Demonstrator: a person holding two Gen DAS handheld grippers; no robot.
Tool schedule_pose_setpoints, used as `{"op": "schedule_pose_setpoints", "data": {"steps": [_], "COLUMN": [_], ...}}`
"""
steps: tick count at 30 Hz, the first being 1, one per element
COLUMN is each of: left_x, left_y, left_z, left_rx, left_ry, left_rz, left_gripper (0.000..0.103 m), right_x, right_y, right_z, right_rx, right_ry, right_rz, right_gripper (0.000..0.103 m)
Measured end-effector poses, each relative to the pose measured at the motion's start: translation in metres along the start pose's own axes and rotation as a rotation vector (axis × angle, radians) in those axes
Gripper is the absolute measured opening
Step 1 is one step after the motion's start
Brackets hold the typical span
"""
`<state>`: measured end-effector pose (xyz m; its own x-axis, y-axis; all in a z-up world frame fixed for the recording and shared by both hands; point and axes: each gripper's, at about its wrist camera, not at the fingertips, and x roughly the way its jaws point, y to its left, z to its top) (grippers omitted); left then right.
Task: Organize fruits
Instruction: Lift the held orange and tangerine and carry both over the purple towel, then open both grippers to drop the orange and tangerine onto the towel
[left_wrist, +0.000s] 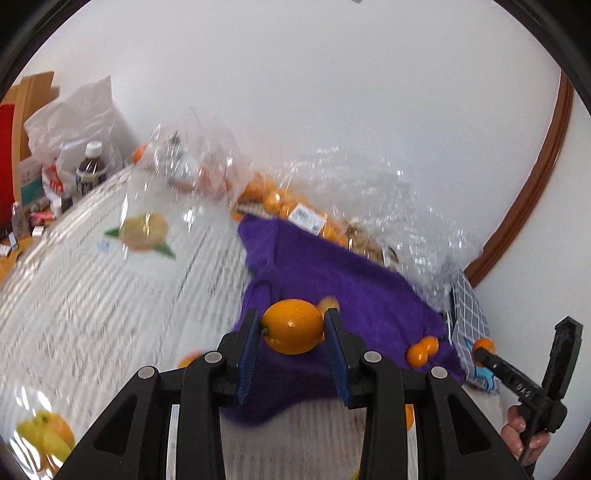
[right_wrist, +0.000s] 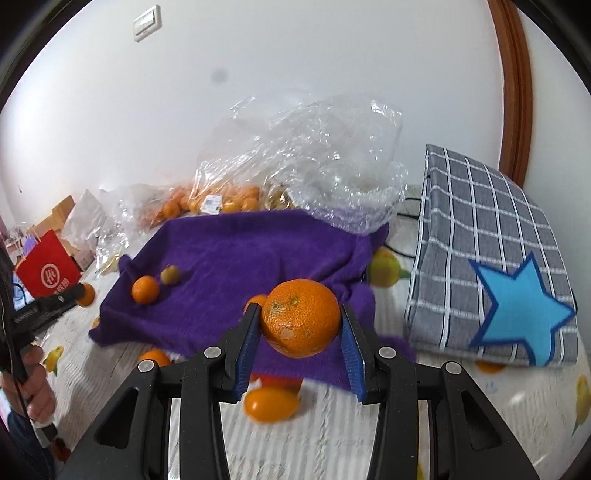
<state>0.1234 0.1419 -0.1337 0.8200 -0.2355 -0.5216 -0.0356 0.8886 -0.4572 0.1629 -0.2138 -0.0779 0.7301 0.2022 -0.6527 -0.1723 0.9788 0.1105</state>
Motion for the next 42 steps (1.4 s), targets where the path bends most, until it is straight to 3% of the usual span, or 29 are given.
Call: {"op": "schedule_pose_setpoints", "data": {"steps": [15, 24, 42], "left_x": [0.095, 0.139, 0.157], "left_y": [-0.045, -0.042, -0.044], "left_z": [0.046, 0.038, 0.034], "left_rx": [0.082, 0.087, 0.149], "left_ry": [0.057, 0.147, 0.191], "left_rz": [0.060, 0.101, 0.191], "left_gripper": [0.034, 0.034, 0.034], "right_x": [0.074, 0.117, 0.143], "right_y": [-0.001, -0.018, -0.011], "right_z": [0.061, 0.050, 0.041], "right_rx": [-0.016, 0.037, 0.003], "right_ry": [0.014, 0.119, 0.187], "right_rz": [-0.008, 0.001, -0.031], "right_gripper": [0.042, 0.042, 0.042]}}
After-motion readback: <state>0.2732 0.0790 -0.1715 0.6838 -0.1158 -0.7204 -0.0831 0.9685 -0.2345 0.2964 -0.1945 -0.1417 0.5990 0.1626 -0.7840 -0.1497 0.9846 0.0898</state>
